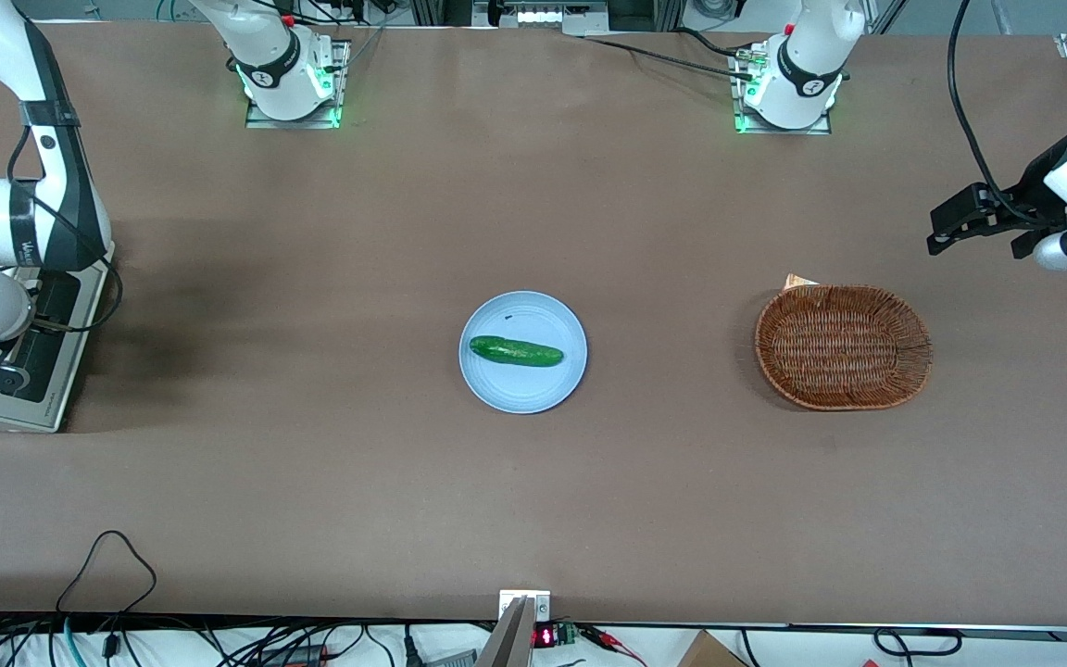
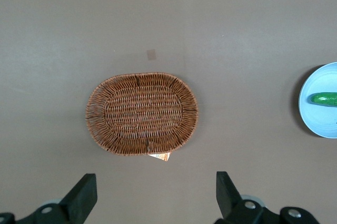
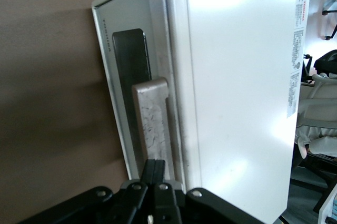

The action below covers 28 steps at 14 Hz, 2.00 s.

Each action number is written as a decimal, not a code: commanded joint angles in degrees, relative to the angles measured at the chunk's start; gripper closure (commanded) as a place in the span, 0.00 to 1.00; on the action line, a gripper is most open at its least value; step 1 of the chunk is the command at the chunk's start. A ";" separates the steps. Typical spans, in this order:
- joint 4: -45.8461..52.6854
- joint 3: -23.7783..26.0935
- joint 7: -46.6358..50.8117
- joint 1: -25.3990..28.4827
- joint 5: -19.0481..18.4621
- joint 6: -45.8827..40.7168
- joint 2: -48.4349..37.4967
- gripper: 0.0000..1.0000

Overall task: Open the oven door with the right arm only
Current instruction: 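Lower the right gripper onto the oven door's silver handle, then pull the handle down with the right gripper, swinging the door open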

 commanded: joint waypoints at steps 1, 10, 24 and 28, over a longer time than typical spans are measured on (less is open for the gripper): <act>-1.11 -0.34 1.00 -0.36 -1.10 1.36 -0.49 1.00; -2.87 -1.04 0.56 -0.89 -2.77 3.73 0.38 1.00; -4.63 -0.42 1.26 -0.36 1.80 11.38 1.97 1.00; -5.85 -0.34 1.17 -0.28 3.46 14.54 2.14 1.00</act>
